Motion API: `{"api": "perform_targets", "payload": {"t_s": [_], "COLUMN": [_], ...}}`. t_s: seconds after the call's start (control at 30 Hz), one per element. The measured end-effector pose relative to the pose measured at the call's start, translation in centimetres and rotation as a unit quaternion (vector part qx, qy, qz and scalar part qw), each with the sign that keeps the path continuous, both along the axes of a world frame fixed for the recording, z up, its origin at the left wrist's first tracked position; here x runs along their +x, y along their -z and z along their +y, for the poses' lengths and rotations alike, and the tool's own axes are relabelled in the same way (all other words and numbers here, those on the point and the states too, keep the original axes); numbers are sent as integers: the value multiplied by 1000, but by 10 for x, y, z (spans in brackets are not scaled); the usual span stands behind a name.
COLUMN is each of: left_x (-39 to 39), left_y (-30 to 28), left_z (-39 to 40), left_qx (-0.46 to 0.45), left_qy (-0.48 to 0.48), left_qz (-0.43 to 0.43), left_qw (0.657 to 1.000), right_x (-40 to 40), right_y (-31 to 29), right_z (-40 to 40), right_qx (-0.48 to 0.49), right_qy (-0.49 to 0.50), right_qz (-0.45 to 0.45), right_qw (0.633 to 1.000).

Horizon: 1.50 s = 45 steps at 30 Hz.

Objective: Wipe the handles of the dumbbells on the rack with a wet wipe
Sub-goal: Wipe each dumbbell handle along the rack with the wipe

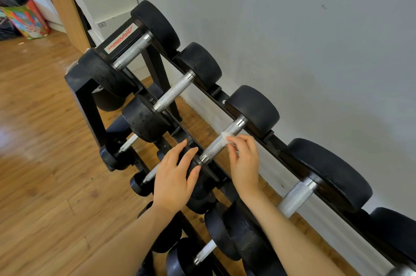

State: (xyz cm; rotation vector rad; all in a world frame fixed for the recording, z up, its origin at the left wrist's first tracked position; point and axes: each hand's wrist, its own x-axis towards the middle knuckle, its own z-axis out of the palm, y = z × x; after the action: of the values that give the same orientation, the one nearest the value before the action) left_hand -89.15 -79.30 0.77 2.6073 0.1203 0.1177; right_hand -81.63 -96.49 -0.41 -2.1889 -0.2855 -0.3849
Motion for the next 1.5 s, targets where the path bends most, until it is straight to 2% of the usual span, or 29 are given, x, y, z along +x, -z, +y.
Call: {"api": "perform_targets", "payload": {"t_s": [0.1, 0.3, 0.5, 0.67, 0.83, 1.0, 1.17, 1.37, 1.5], "left_x": [-1, -7, -11, -11, -11, -11, -11, -11, -12], "left_y": [-1, -3, -5, -7, -7, -6, -5, -3, -2], "left_z": [-1, -7, -11, -12, -11, -11, -11, -12, -12], "left_qx": [-5, -16, -37, -29, -27, -23, -19, -18, -28], "left_qy": [-3, -38, -63, -67, -63, -64, -62, -66, -70], "left_qz": [6, 7, 23, 26, 29, 27, 28, 23, 20], "left_qw": [1000, 999, 997, 997, 997, 997, 997, 997, 997], "right_x": [3, -7, -5, -9, -7, -9, 1, 7, 18], "right_y": [-1, 10, 8, 10, 6, 8, -1, 1, -8], "right_z": [-1, 3, 3, 1, 2, 1, 4, 1, -3], "right_qx": [10, -47, 2, -32, 28, -37, -23, -181, -183], "right_qy": [34, -74, -40, -110, -54, -135, -48, -156, -110], "right_qz": [12, -13, 3, 21, 30, 13, -7, -71, -59], "right_qw": [999, 996, 999, 993, 998, 990, 999, 969, 975]}}
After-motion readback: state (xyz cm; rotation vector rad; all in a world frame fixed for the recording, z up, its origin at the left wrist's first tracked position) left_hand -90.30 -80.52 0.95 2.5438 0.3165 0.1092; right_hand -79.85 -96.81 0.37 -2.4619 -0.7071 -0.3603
